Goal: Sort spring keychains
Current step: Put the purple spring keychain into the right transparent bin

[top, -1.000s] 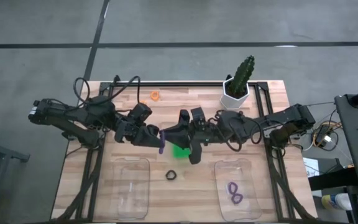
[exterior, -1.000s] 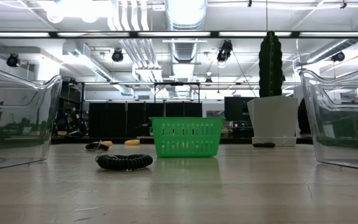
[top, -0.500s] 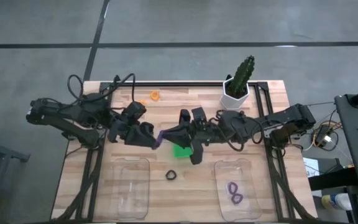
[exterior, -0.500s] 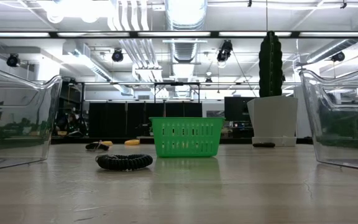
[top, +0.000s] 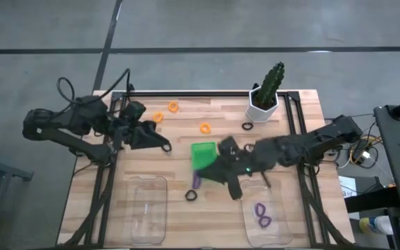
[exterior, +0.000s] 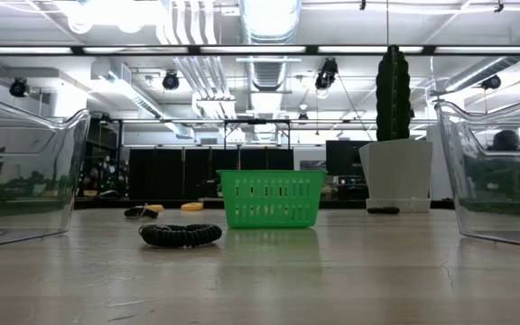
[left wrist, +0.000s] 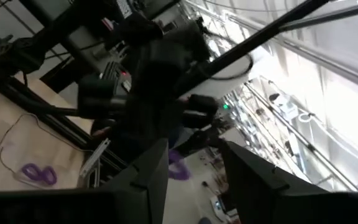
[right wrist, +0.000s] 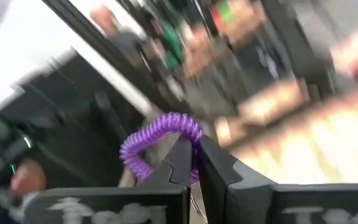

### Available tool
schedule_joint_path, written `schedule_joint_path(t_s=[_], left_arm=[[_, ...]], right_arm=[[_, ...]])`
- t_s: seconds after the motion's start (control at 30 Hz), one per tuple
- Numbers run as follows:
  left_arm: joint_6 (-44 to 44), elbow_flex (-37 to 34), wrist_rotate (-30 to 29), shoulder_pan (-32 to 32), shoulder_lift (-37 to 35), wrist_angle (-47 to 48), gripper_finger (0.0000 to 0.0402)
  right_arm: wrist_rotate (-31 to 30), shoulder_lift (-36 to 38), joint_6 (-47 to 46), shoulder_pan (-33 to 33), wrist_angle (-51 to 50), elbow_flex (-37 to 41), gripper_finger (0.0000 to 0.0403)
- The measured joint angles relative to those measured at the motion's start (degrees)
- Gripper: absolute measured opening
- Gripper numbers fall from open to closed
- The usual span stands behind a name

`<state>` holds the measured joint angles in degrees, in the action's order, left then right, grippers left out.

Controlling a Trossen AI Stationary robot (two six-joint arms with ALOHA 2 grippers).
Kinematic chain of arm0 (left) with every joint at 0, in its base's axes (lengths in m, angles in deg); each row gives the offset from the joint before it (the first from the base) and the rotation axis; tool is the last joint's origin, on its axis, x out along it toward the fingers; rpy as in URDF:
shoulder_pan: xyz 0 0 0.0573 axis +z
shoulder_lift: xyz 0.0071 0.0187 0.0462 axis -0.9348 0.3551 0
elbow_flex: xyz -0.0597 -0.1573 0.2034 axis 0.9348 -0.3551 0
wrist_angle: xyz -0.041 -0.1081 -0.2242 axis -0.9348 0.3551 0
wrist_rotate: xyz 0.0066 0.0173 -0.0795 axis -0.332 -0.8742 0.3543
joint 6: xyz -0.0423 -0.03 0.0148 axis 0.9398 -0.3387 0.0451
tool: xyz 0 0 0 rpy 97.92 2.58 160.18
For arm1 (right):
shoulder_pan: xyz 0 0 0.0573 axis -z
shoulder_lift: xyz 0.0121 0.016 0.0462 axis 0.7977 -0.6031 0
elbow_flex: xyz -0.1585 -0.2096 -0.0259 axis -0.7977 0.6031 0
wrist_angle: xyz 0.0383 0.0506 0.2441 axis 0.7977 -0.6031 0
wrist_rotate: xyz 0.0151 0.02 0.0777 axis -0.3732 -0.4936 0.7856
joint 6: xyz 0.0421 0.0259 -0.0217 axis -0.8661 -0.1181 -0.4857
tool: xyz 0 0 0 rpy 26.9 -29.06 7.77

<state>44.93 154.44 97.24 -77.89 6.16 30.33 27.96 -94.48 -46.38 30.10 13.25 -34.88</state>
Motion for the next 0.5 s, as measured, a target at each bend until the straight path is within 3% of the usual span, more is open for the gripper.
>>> schedule_joint_path(t_s=[0.23,0.5], left_arm=[[-1.69,0.01,-1.01,0.00,2.10,0.13,0.0147],[-1.91,-0.01,-1.12,0.00,6.55,0.00,0.0147]], right_arm=[[1.56,2.77,-23.23,-6.61,-32.06,0.00,0.0008],[5.03,2.49,-43.10,-14.24,-54.91,0.90,0.0008]])
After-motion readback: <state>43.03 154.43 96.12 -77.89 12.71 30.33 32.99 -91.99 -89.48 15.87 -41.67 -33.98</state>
